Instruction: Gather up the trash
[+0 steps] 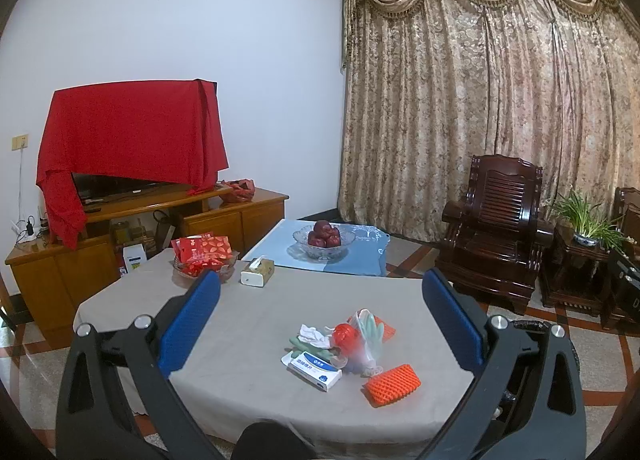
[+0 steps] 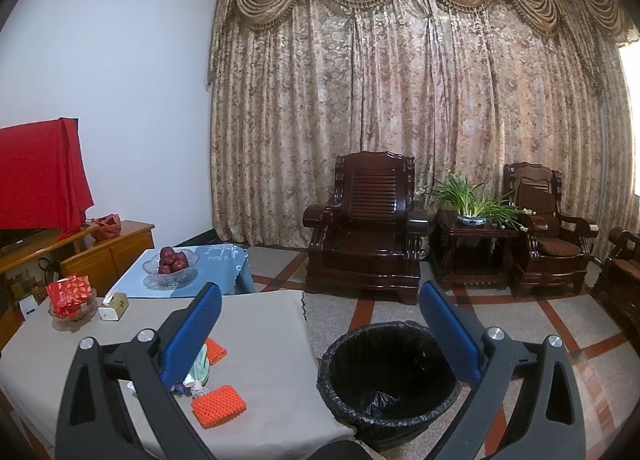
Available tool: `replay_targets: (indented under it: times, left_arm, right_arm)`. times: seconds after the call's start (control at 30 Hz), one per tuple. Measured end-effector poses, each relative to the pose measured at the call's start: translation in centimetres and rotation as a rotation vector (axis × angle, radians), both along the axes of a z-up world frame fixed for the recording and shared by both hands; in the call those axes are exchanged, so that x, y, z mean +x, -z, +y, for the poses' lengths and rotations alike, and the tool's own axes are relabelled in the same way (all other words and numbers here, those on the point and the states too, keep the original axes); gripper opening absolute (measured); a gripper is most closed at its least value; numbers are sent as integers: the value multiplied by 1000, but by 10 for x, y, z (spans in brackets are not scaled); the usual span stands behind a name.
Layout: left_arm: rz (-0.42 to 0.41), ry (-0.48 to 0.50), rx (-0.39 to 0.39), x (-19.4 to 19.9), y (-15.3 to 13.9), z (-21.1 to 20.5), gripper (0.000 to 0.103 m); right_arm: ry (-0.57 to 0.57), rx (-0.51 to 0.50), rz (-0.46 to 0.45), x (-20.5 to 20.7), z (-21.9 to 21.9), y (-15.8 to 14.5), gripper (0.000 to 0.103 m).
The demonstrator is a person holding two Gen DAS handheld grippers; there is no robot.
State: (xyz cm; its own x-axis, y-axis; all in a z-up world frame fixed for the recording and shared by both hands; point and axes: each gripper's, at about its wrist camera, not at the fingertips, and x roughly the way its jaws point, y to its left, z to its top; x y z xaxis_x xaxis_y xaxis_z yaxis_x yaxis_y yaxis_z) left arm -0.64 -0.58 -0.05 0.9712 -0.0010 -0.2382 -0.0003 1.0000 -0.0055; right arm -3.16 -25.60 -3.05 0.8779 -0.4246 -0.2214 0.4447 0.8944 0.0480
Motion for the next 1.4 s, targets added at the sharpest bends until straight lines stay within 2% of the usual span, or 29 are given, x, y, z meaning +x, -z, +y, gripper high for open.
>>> replay_targets:
  times: [1.4]
  left_arm:
    - [10, 1, -3, 2, 7, -5, 98]
  right_arm:
    - [3, 5, 4, 3, 2, 3, 97]
